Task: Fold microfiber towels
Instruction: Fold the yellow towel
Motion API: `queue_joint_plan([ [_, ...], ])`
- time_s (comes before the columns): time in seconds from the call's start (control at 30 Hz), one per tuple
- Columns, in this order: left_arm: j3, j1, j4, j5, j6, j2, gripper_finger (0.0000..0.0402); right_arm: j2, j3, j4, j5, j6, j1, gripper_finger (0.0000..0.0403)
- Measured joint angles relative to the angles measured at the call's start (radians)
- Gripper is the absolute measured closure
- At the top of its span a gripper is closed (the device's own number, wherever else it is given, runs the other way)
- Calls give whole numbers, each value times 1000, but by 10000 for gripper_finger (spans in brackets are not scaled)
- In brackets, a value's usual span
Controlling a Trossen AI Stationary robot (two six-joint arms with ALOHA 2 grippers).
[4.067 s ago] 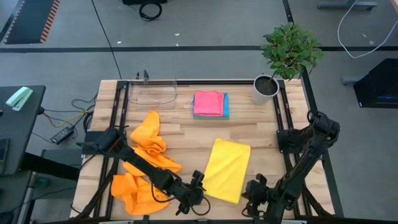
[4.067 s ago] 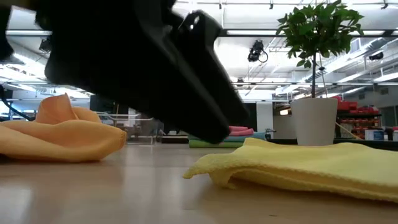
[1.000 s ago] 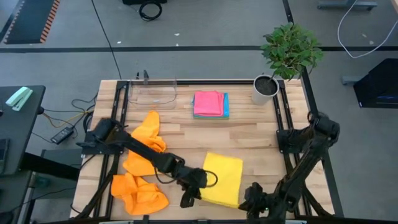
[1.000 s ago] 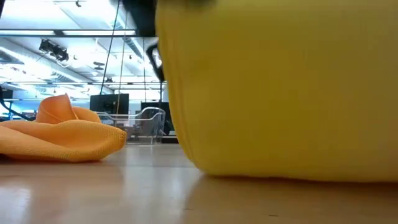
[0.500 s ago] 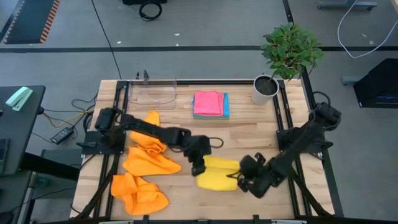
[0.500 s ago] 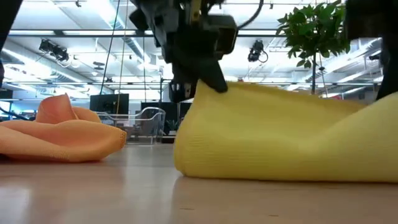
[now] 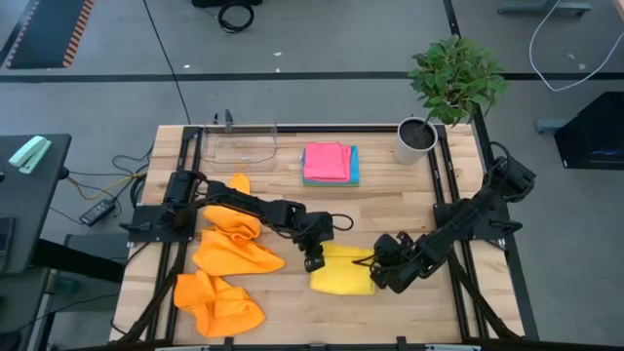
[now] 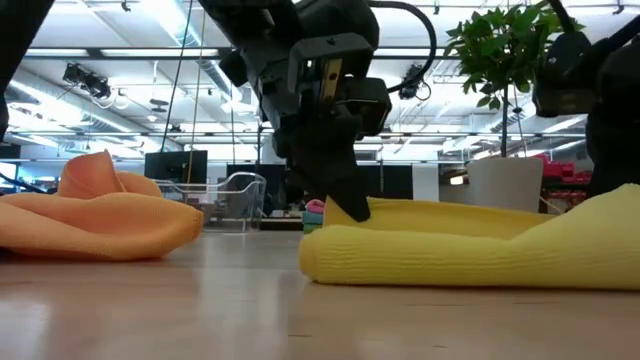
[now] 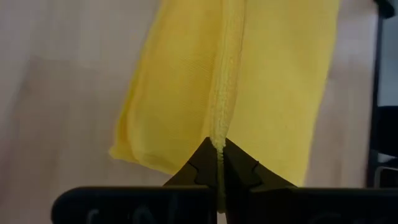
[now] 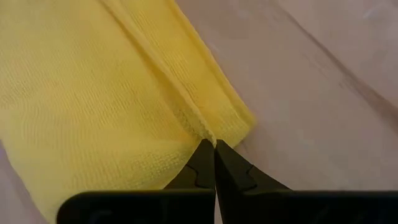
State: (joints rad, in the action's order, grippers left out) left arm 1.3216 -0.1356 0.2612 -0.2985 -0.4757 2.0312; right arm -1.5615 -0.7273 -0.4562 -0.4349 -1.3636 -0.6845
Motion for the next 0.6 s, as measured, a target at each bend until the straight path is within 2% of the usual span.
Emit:
queue_joint_plan([
  [0.23,0,22,2,23,17,0,379,-10,9,-16,-39,2,19,401],
  [0.47,0,55,-16,33,32,2,393,-15,56,33,-45,-12,23,401],
  [0.6,2,67,-3,51,36,39,378,-15,79,72,-50,-23,23,401],
])
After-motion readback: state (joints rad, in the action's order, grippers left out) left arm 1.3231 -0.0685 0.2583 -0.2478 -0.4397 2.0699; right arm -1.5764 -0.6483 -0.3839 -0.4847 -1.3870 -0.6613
